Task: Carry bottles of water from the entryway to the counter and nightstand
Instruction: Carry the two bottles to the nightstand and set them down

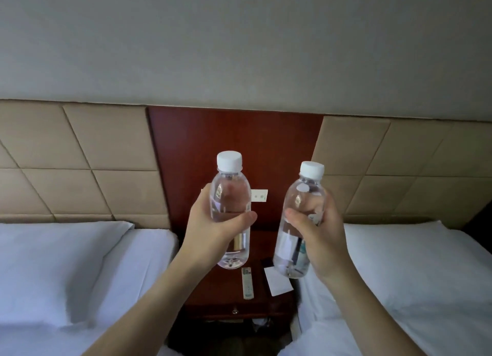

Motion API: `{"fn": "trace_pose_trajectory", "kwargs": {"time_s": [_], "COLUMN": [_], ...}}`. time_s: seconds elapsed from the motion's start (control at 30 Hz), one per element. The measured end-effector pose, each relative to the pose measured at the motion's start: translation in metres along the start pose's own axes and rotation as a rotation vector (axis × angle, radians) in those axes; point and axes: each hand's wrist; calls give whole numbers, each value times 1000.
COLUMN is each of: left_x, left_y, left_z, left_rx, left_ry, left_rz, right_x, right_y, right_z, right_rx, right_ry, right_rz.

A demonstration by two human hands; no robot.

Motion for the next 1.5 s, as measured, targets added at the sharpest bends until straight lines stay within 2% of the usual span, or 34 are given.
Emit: {"fn": "trace_pose_trajectory", "kwargs": {"time_s": [0.27, 0.43, 0.6, 0.73, 0.9, 1.07, 1.3, 1.5], "left_x": [-18, -12, -2, 3, 3, 2, 1, 6], "left_y": [98, 191, 300, 399, 530, 639, 728, 756], "left_z": [185, 252, 293, 313, 321, 319, 306, 297], "left_rx": [-114, -212, -303, -333, -405, -382, -370, -368], "left_ry": [92, 113, 66, 36, 67, 81, 132, 184], "left_rz": [-47, -12, 114, 208, 215, 253, 264, 196], "right_x": [-19, -33, -48, -51, -51, -45, -33, -29], "right_y": [-99, -201, -323, -424, -547, -649, -726, -746], "right_z": [172, 228, 258, 269, 266, 252, 229, 215], "right_rx": [144, 278, 378, 431, 446, 432, 361, 300], "right_ry": [-17, 27, 70, 95, 68, 32, -9, -75], "right_rz": [-20, -49, -74, -99, -201, -263, -321, -389]}}
Point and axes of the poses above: each hand's wrist, its own z-axis towards the middle knuckle, its own x-axis out of the palm, y = z × x, and after that the axes turned 12 degrees about y, right-handed
